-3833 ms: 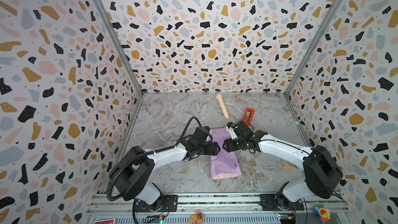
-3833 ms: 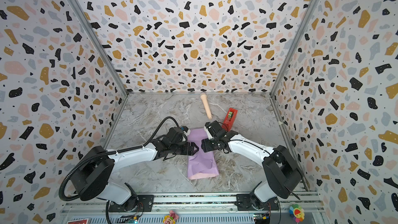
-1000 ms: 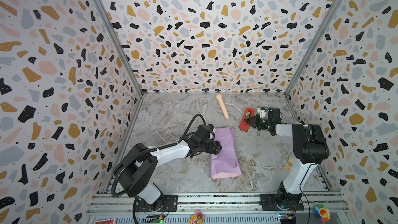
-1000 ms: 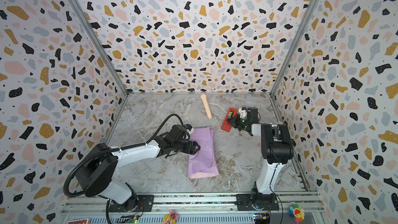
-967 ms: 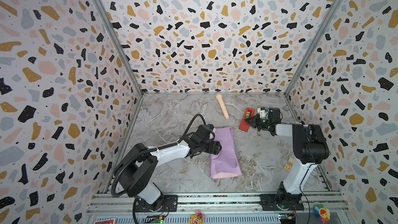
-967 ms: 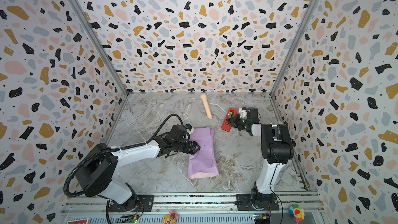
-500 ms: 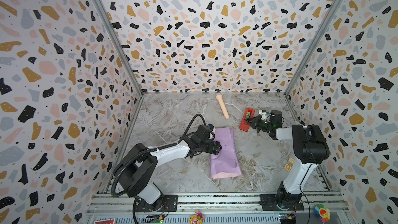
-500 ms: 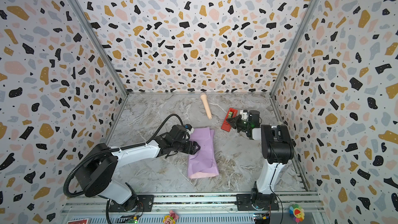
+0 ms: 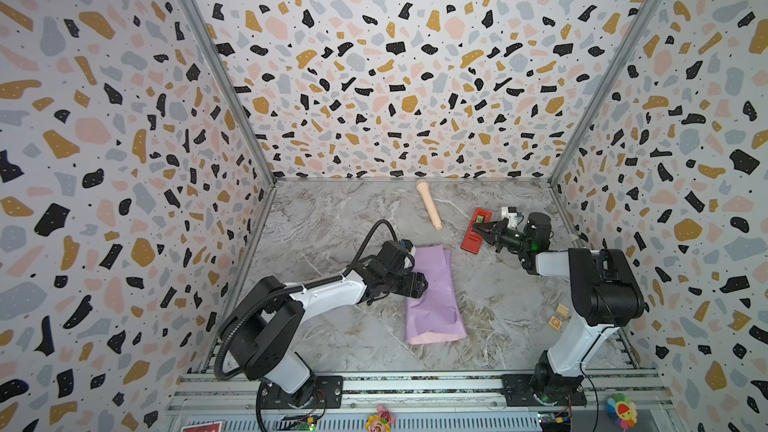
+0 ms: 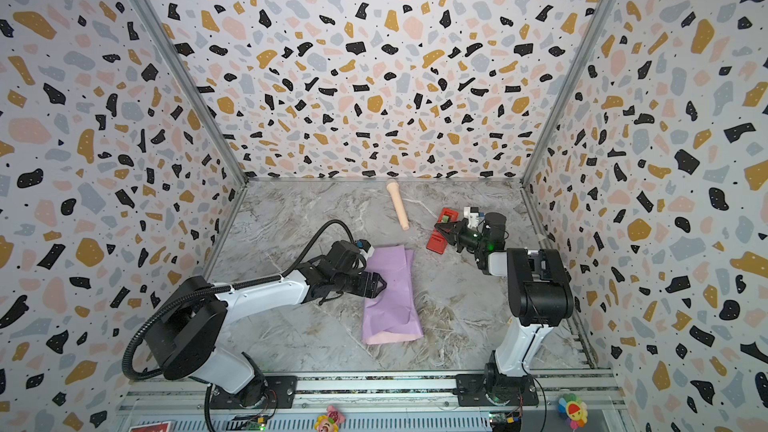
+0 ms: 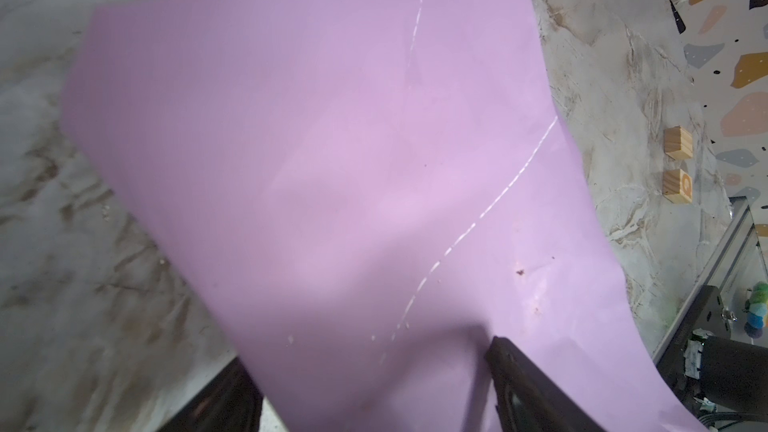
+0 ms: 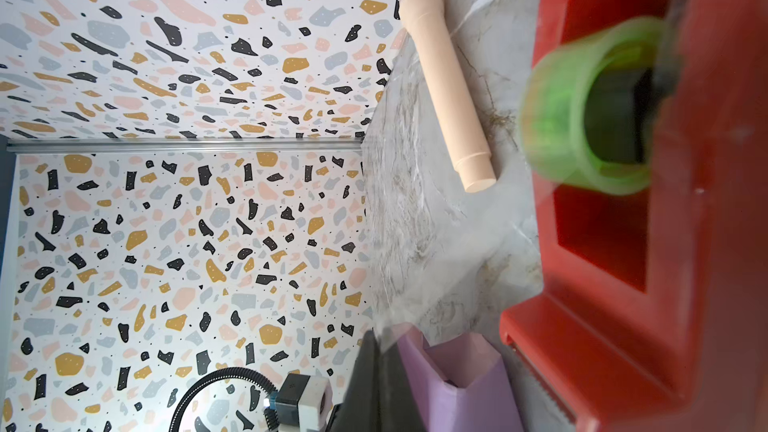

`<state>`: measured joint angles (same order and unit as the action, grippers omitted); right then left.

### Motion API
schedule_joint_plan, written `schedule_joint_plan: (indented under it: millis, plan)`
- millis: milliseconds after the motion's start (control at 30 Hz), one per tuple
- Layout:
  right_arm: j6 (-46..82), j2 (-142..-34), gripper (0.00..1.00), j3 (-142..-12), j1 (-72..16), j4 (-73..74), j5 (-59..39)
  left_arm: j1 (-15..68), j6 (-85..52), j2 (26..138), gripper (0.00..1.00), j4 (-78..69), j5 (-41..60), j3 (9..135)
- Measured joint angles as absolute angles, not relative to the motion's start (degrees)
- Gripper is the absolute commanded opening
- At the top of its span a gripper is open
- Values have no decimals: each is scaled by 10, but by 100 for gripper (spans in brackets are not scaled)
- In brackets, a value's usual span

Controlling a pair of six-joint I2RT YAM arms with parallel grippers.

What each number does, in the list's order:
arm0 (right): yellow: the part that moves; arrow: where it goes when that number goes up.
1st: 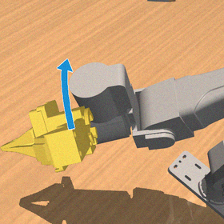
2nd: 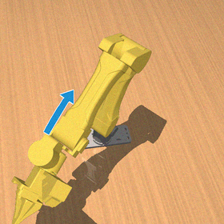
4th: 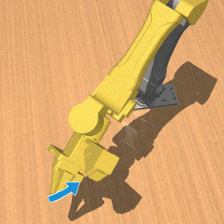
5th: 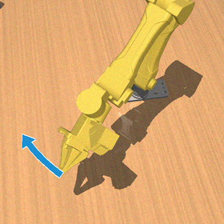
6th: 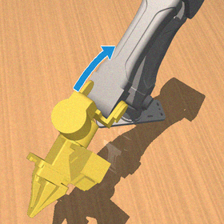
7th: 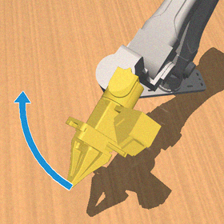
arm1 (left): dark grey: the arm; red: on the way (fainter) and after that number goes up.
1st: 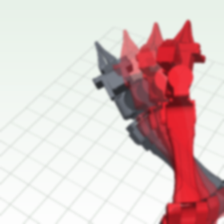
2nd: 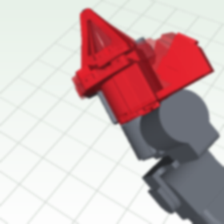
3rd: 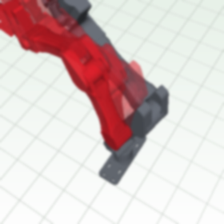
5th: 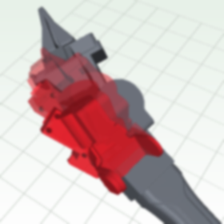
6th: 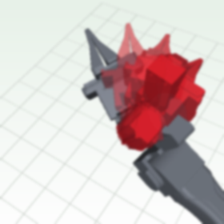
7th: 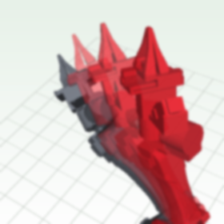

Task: Wrap the gift box in paper

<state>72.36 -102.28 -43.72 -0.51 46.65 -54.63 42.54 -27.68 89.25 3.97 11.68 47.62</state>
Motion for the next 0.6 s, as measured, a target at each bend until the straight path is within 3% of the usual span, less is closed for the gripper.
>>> schedule_joint_plan:
  millis: [600]
  plan:
    - [664,-1006,0,-346,-36,440,-519,425,-277,893,83,37,117,475]
